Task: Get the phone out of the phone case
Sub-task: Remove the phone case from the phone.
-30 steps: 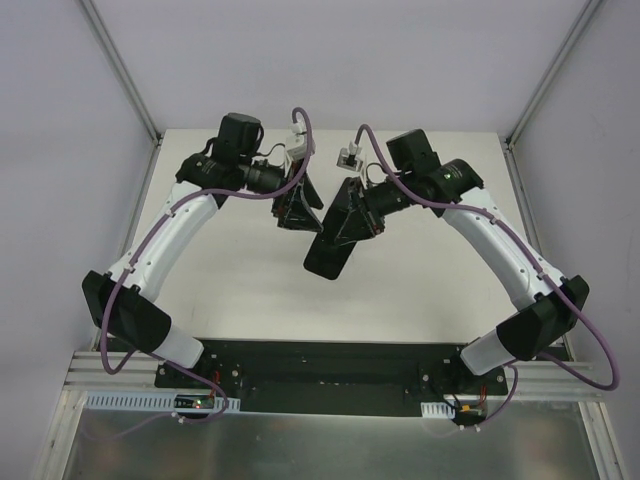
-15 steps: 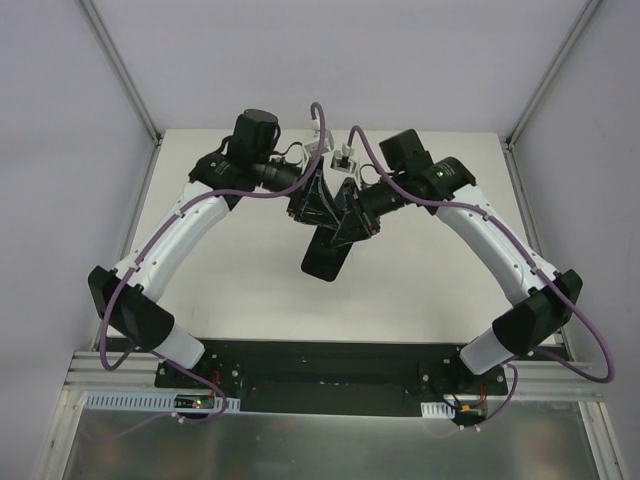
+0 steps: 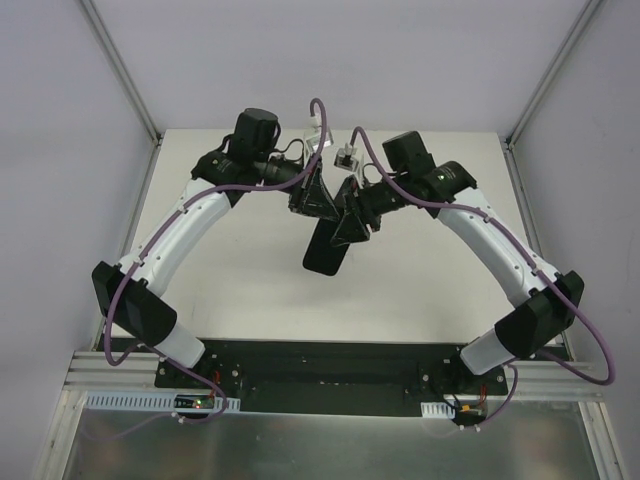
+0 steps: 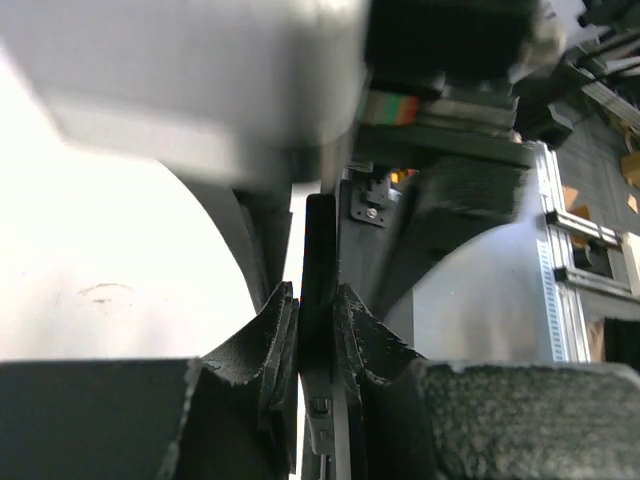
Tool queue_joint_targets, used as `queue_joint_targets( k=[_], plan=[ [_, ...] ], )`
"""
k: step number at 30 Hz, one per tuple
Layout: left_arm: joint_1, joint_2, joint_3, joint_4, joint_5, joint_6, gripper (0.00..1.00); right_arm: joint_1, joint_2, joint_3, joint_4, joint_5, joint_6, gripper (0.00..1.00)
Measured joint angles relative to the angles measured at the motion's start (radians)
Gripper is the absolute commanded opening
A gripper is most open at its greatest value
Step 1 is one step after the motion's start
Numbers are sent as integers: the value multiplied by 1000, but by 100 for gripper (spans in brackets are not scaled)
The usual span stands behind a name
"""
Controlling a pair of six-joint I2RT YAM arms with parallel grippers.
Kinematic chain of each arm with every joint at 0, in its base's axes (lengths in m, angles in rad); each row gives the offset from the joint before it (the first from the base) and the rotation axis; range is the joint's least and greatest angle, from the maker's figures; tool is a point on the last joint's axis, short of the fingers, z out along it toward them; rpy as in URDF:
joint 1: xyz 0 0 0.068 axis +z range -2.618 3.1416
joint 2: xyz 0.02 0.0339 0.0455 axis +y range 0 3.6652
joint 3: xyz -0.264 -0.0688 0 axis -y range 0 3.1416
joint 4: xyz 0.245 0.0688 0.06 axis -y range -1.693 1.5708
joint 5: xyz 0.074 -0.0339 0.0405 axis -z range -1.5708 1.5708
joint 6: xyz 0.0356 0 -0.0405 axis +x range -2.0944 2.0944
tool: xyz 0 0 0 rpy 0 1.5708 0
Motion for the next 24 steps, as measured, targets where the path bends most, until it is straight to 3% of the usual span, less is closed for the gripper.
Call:
queue_joint_targets(
  k=[3, 4, 12, 20, 24],
  plan=[
    [33, 0, 0, 18, -32, -31, 0, -26, -14, -36, 75, 10, 68, 96],
    [53, 0, 0, 27, -40, -44, 0, -40, -21, -50, 106, 13, 93, 99],
    [212, -2, -2, 214, -103, -280, 0, -179, -63, -162, 379, 11, 315, 99],
    [263, -41, -119, 528, -157, -643, 0, -170, -37, -237, 704, -42, 569, 99],
    [269, -48, -169, 634, -161, -757, 0, -160, -2, -275, 859, -58, 692, 97]
  ],
)
